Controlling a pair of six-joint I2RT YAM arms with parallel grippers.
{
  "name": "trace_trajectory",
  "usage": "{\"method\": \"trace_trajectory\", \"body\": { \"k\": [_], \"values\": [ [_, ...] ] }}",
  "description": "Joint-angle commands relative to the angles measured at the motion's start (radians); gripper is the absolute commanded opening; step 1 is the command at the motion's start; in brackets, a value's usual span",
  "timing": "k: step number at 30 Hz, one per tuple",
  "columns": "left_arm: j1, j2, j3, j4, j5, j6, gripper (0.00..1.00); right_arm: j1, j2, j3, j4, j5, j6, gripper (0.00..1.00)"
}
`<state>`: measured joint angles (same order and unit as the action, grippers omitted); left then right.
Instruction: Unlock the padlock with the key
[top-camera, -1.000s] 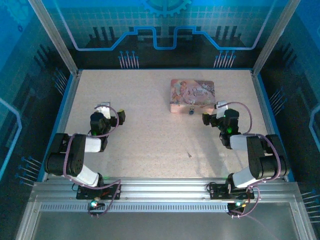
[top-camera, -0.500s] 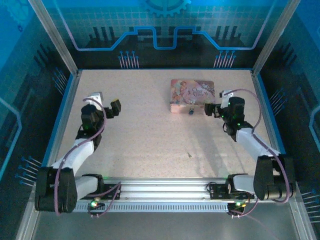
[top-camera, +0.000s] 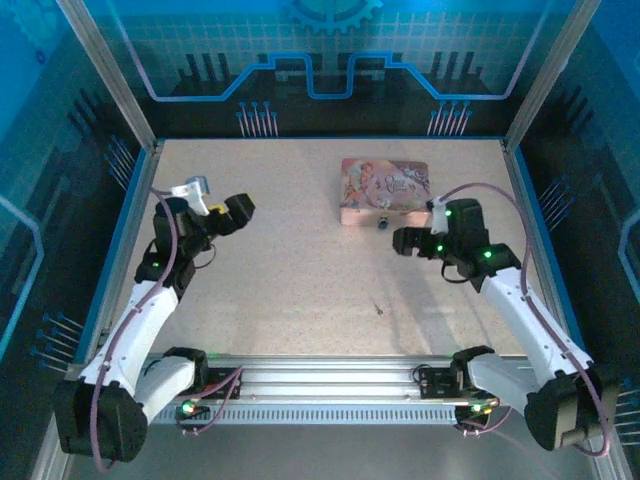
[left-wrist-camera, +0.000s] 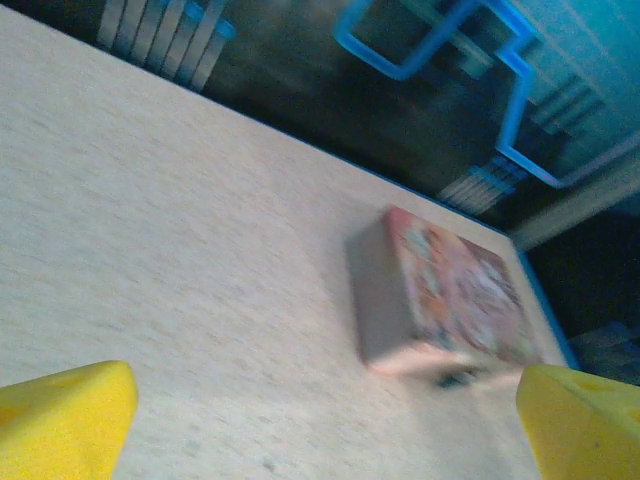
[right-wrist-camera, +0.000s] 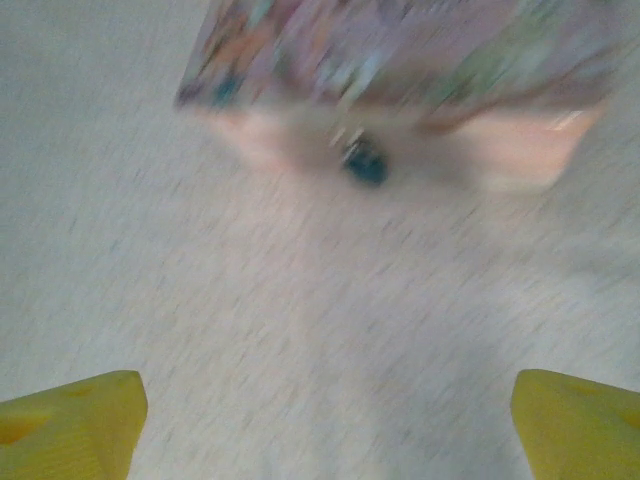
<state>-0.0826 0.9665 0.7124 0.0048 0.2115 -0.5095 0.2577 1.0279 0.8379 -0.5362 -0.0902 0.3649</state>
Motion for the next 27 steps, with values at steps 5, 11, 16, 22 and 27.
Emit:
{"method": "trace_trajectory", "body": {
  "k": [5, 11, 16, 22, 27],
  "values": [
    [-0.215, 0.041, -0.066, 0.068, 0.03, -0.161, 0.99, 0.246, 0.055, -0.067, -0.263, -0.048, 0.214, 0.86],
    [-0.267, 0.087, -0.057, 0.11, 0.007, -0.159, 0.99, 0.35, 0.186, -0.088, -0.265, -0.036, 0.262, 0.75],
    [-0.27, 0.077, -0.059, 0.112, -0.001, -0.155, 0.99, 0.366, 0.261, -0.09, -0.244, -0.03, 0.272, 0.63],
    [-0.272, 0.063, -0.066, 0.101, -0.012, -0.147, 0.99, 0.371, 0.332, -0.079, -0.216, -0.011, 0.271, 0.51],
    [-0.271, 0.063, -0.069, 0.103, -0.015, -0.148, 0.99, 0.382, 0.386, -0.068, -0.199, 0.002, 0.269, 0.43]
  ]
}}
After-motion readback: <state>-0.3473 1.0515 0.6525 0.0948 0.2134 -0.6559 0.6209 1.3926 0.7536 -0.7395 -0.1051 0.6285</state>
